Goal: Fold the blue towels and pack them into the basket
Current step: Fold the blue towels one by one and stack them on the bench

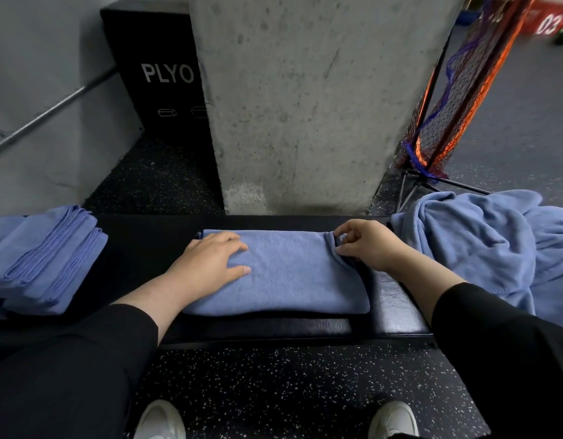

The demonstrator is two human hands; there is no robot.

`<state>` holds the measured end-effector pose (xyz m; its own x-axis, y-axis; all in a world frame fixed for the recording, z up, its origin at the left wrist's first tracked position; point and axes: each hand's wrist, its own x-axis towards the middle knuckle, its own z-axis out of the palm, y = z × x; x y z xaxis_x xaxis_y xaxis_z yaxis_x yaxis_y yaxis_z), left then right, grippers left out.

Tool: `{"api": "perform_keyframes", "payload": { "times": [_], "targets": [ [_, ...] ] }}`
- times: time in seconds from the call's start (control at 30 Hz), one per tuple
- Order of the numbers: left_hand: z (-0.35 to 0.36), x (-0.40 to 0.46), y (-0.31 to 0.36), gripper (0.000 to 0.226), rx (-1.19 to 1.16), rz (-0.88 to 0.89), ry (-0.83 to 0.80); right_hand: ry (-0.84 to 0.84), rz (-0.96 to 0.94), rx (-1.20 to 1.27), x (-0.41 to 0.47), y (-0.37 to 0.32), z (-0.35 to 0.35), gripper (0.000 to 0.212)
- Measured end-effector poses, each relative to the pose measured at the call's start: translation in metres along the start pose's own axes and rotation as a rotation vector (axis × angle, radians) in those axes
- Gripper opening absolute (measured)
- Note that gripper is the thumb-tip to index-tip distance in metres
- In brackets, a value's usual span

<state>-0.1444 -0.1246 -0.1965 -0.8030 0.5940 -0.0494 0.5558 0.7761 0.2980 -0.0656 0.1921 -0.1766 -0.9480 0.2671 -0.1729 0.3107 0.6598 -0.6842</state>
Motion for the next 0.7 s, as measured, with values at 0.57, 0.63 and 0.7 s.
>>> {"api": "perform_keyframes", "payload": {
  "times": [0.57,0.63,0.7],
  "targets": [
    [0.0001,0.0004,0.0002,0.051,-0.019,0.0,0.002,0.156,-0.036,-0.215,0.0035,0.0042,0.0022,0.017],
    [0.0,0.0,0.0004,0.05,-0.021,0.0,0.002,0.198,-0.052,-0.251,0.0024,0.0027,0.0009,0.016],
    [0.0,0.0001,0.0011,0.05,-0.018,0.001,0.001,0.217,-0.073,-0.283,0.0018,0.0024,-0.0005,0.018]
  ]
}}
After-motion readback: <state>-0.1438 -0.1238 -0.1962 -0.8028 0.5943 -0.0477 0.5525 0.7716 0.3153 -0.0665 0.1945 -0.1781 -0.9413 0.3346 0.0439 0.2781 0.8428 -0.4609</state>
